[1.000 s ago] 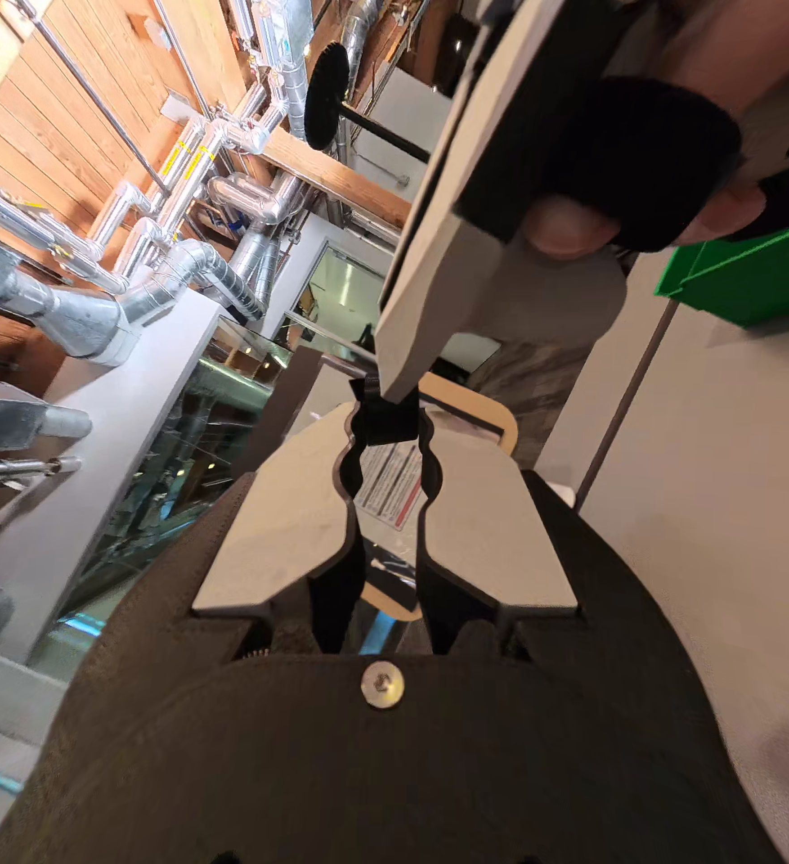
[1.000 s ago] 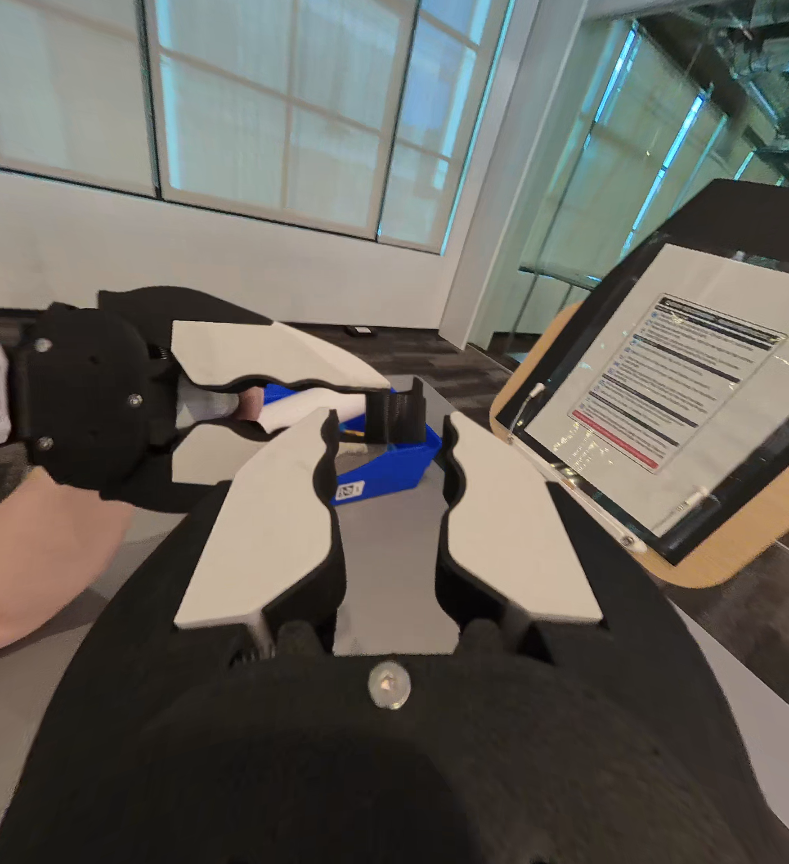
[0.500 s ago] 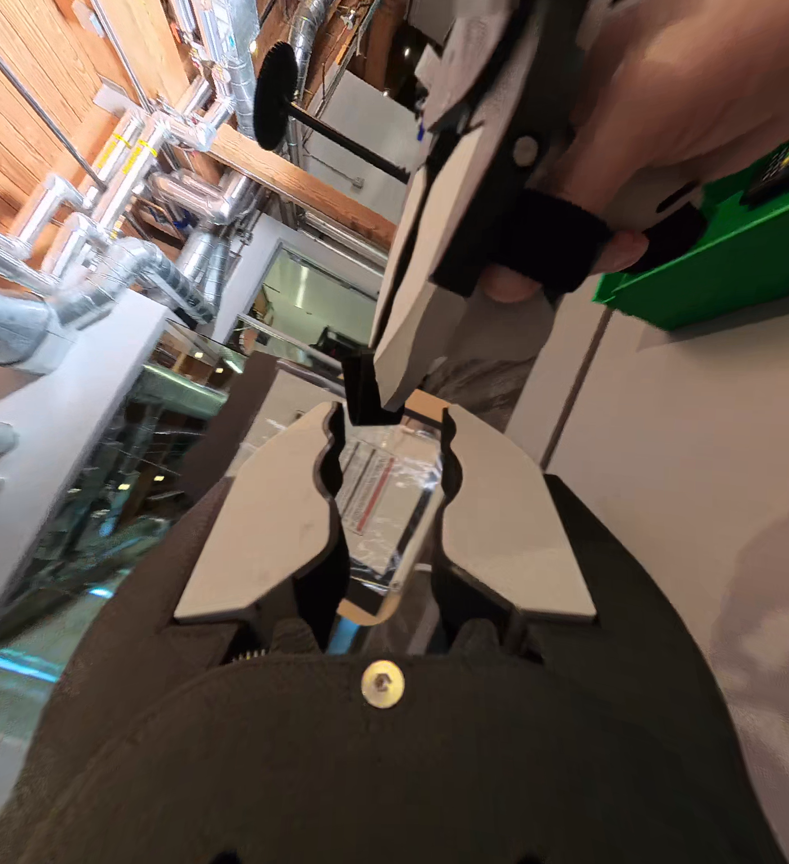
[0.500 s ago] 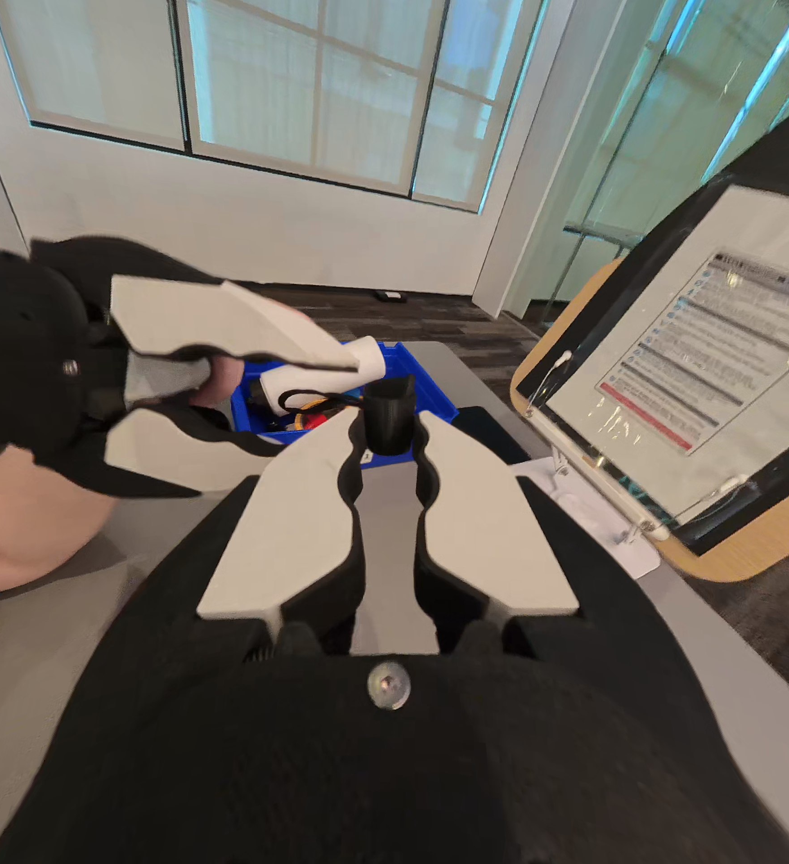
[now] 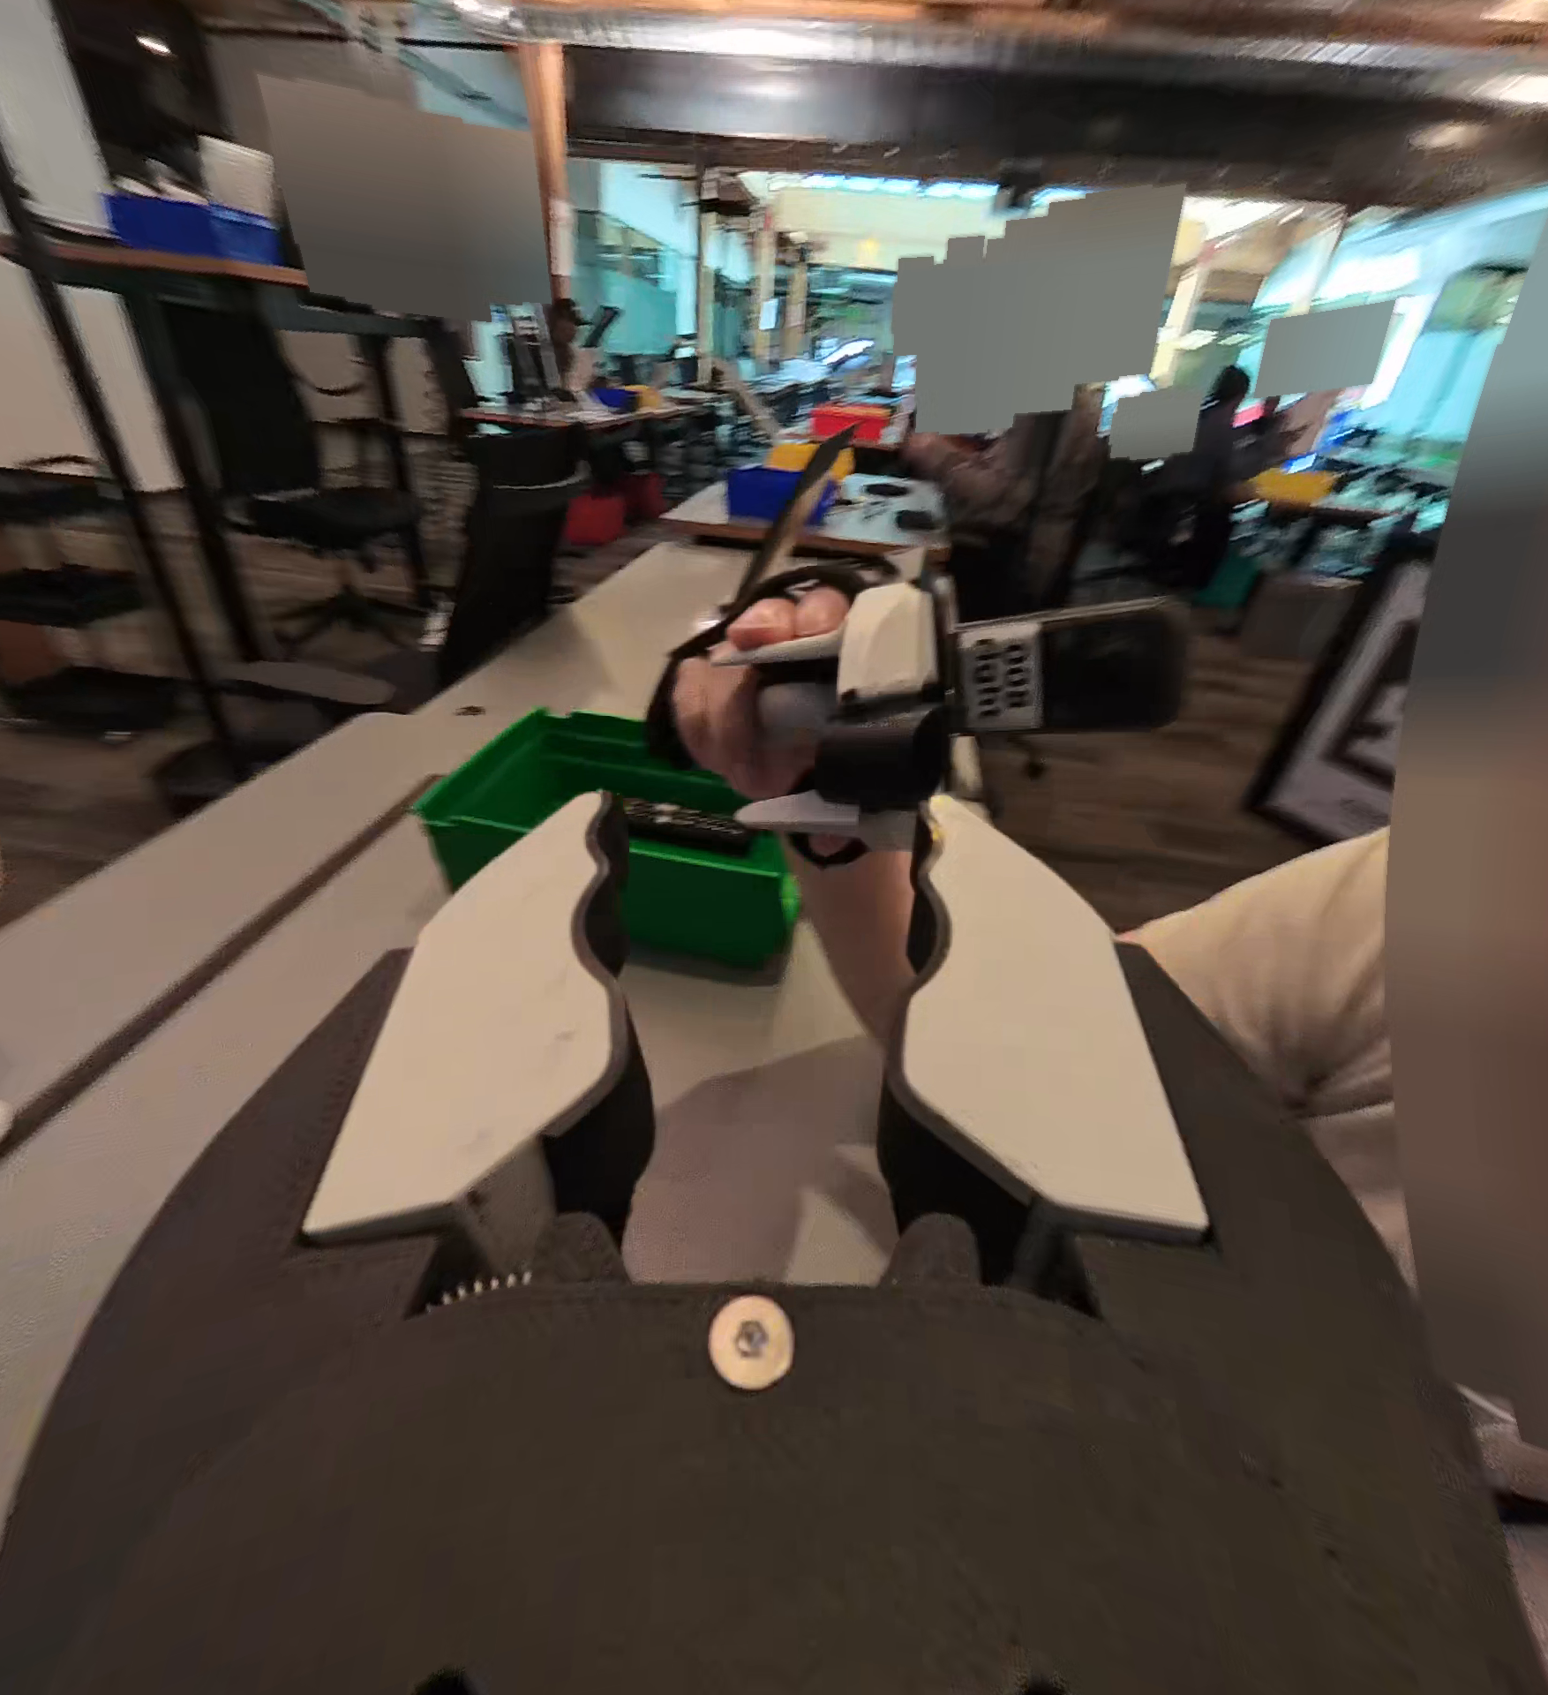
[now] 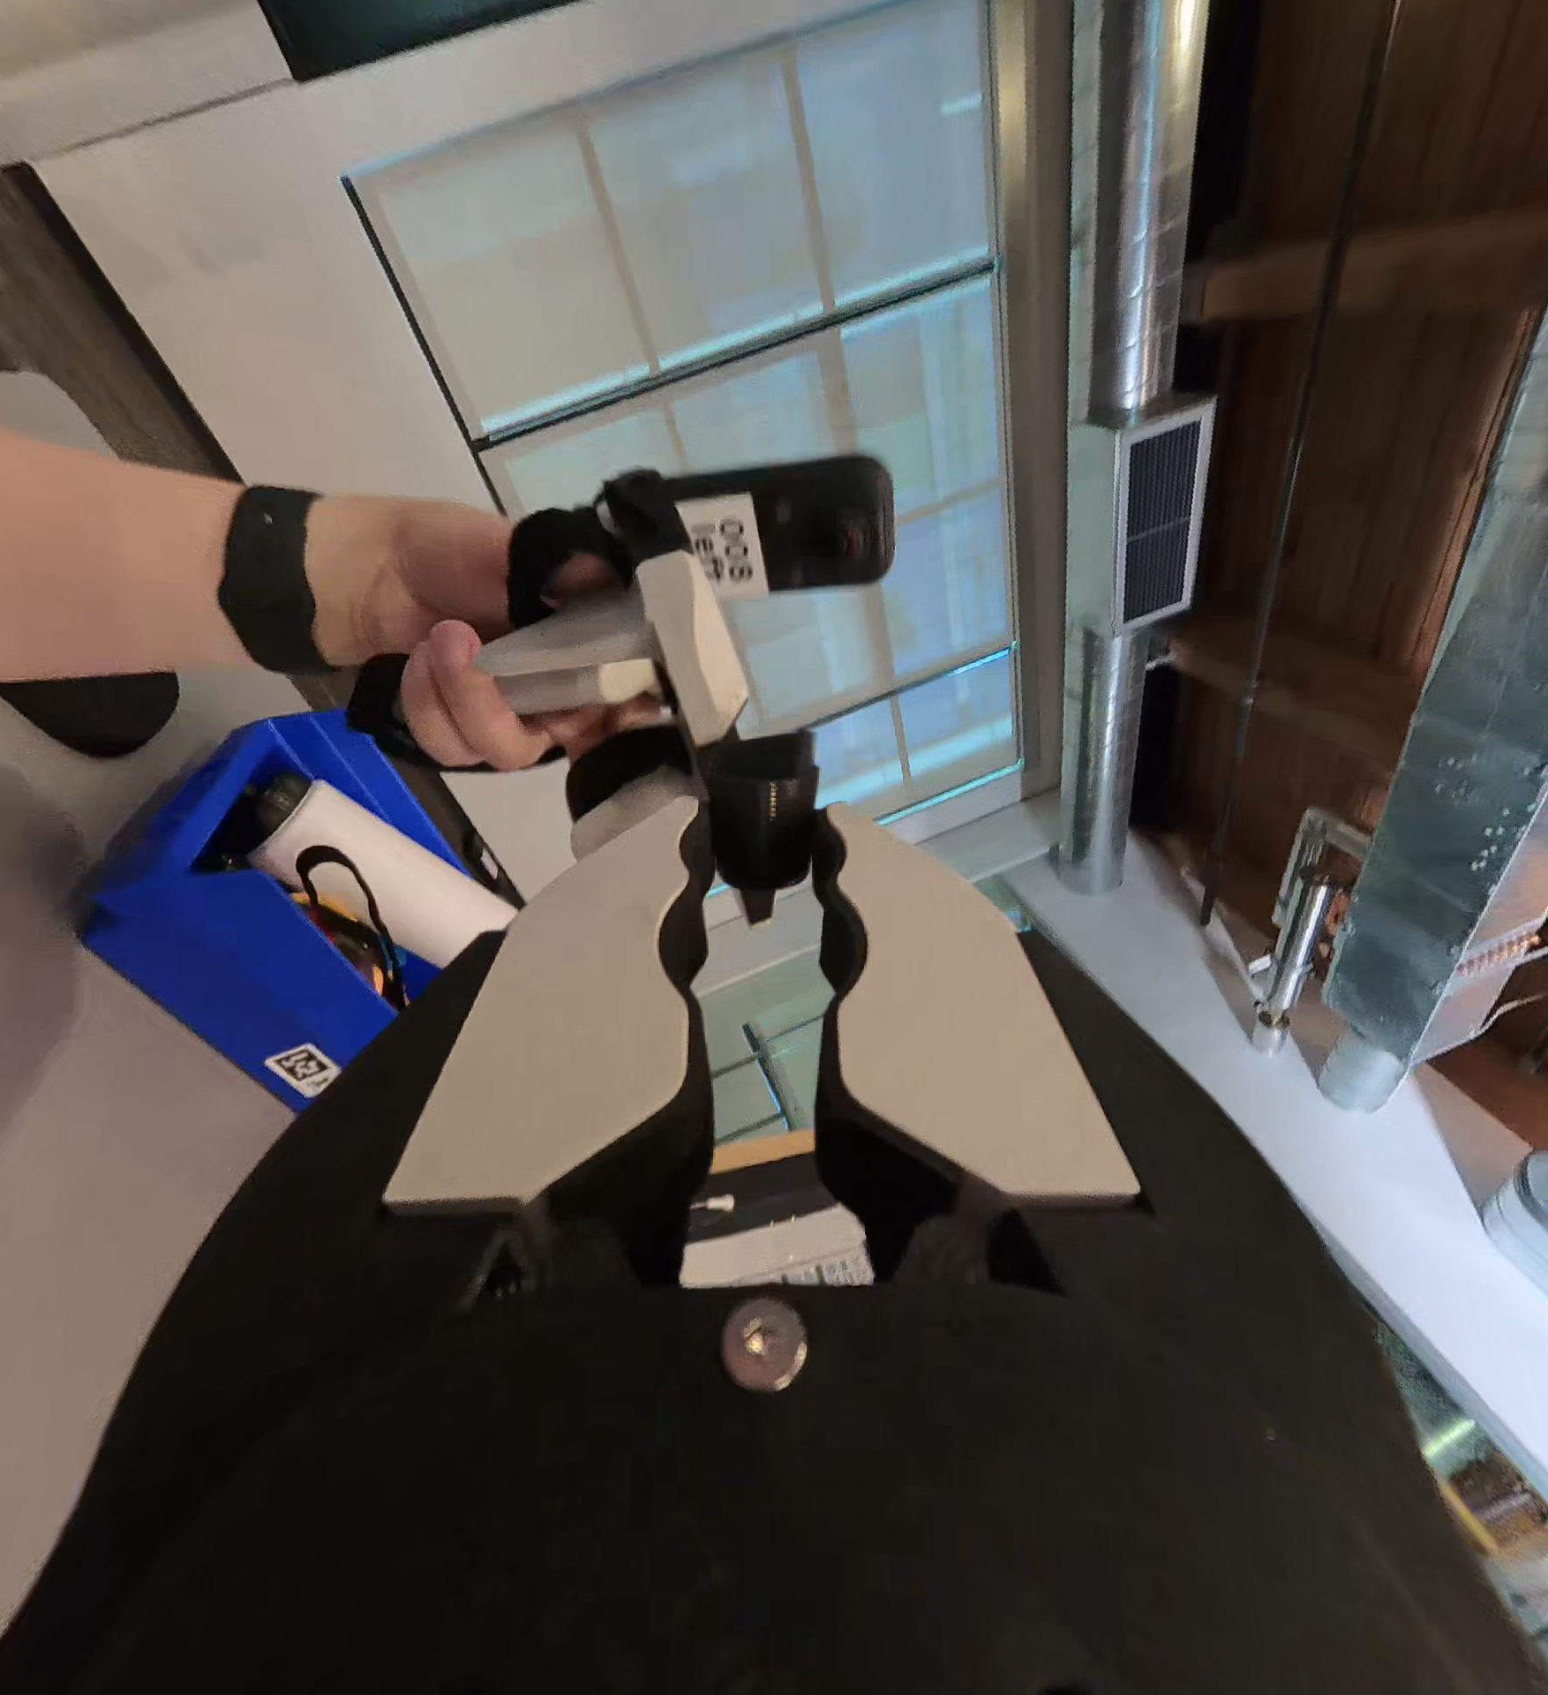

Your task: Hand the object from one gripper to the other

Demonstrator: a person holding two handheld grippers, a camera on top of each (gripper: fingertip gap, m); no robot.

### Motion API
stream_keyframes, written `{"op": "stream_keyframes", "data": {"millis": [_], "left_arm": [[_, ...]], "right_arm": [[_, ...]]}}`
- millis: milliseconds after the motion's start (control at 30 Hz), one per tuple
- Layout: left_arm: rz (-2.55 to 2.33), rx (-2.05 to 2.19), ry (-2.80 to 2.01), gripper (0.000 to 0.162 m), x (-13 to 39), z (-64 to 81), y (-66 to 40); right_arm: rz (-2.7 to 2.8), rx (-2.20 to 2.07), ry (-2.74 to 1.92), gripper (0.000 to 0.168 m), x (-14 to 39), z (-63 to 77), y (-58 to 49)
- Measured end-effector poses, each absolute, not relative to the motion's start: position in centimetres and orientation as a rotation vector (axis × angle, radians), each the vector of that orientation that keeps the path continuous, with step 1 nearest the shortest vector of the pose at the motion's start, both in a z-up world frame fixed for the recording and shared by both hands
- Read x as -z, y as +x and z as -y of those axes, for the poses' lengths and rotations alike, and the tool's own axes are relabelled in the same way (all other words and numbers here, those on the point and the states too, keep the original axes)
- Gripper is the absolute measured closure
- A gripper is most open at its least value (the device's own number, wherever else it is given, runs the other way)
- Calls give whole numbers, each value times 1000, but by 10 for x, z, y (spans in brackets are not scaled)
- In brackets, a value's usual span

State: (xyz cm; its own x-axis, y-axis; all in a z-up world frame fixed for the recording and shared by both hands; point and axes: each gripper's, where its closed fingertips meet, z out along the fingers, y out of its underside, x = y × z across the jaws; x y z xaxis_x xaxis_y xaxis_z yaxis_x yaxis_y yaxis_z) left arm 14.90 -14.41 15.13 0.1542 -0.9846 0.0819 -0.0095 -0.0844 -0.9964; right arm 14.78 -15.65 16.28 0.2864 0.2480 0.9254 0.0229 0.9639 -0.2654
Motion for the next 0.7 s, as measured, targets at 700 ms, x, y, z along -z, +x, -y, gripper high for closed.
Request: {"op": "stream_keyframes", "data": {"millis": [700], "left_arm": [[-896,161,-960,142,-181,98,120]], "right_arm": [[1164,-762,-909,127,-173,110,152]]}}
